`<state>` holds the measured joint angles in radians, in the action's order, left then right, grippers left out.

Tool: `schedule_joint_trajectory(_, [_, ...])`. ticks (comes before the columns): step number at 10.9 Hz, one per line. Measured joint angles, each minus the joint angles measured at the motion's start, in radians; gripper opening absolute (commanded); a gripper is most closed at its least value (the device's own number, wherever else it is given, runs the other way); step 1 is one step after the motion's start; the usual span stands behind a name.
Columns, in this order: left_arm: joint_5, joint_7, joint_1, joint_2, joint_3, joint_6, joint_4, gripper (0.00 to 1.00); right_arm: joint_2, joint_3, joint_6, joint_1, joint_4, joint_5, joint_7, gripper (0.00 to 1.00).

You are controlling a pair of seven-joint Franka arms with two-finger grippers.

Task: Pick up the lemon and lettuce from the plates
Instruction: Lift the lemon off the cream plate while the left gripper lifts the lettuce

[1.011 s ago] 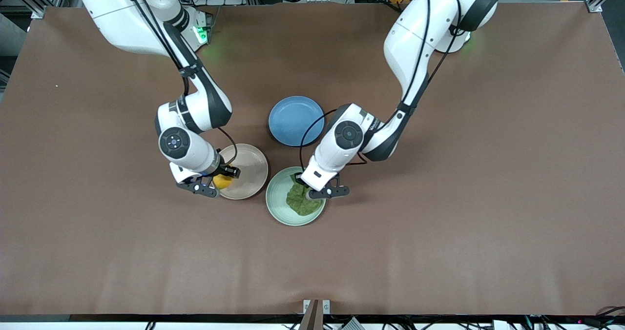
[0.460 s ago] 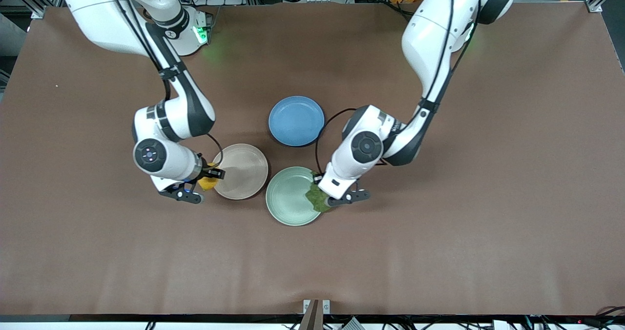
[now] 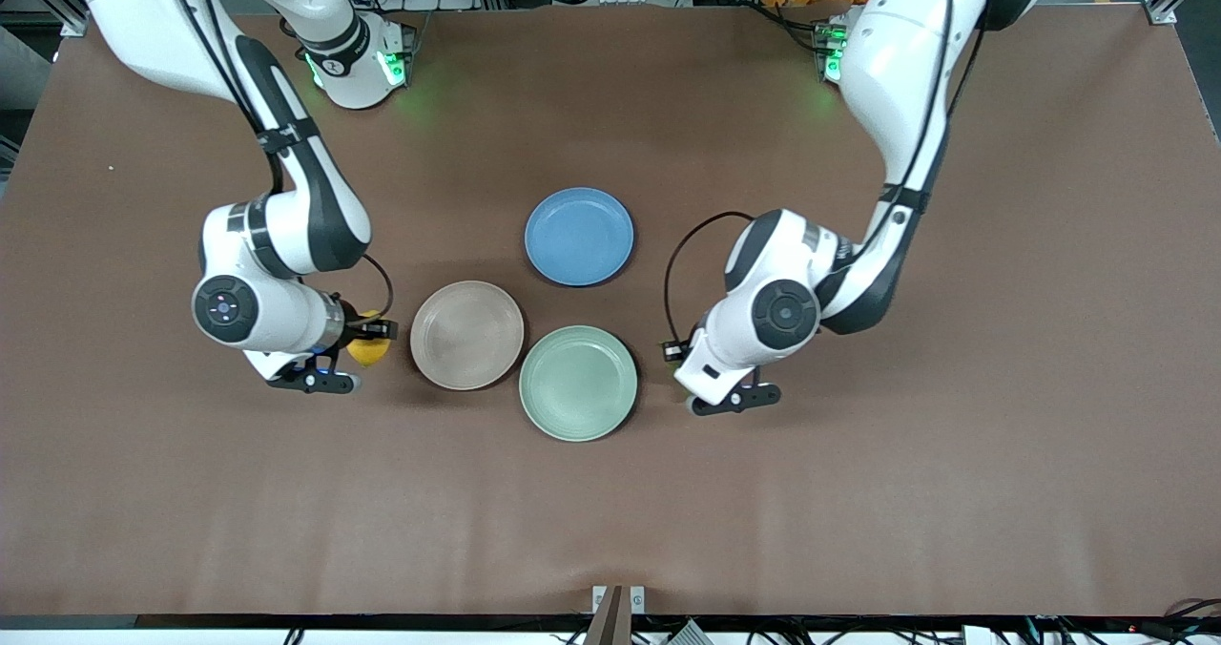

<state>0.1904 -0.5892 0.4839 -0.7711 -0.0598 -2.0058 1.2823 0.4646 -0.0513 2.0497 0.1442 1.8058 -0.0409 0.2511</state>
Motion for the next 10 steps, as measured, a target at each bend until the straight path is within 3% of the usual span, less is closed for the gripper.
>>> schedule_joint_trajectory(4, [-0.055, 0.081, -0.067, 0.057, 0.003, 0.144, 0.004, 0.0, -0.044, 0.003, 0.004, -0.095, 0.093, 0.0, -0.208, 0.0])
schedule_joint_trajectory(9, [-0.105, 0.256, -0.167, 0.057, 0.007, 0.284, 0.029, 0.0, -0.069, 0.008, 0.117, -0.22, 0.241, 0.0, -0.457, 0.0])
schedule_joint_trajectory(10, [-0.132, 0.278, -0.179, 0.057, 0.007, 0.298, 0.031, 0.0, -0.069, 0.008, 0.121, -0.257, 0.25, 0.0, -0.513, 0.05])
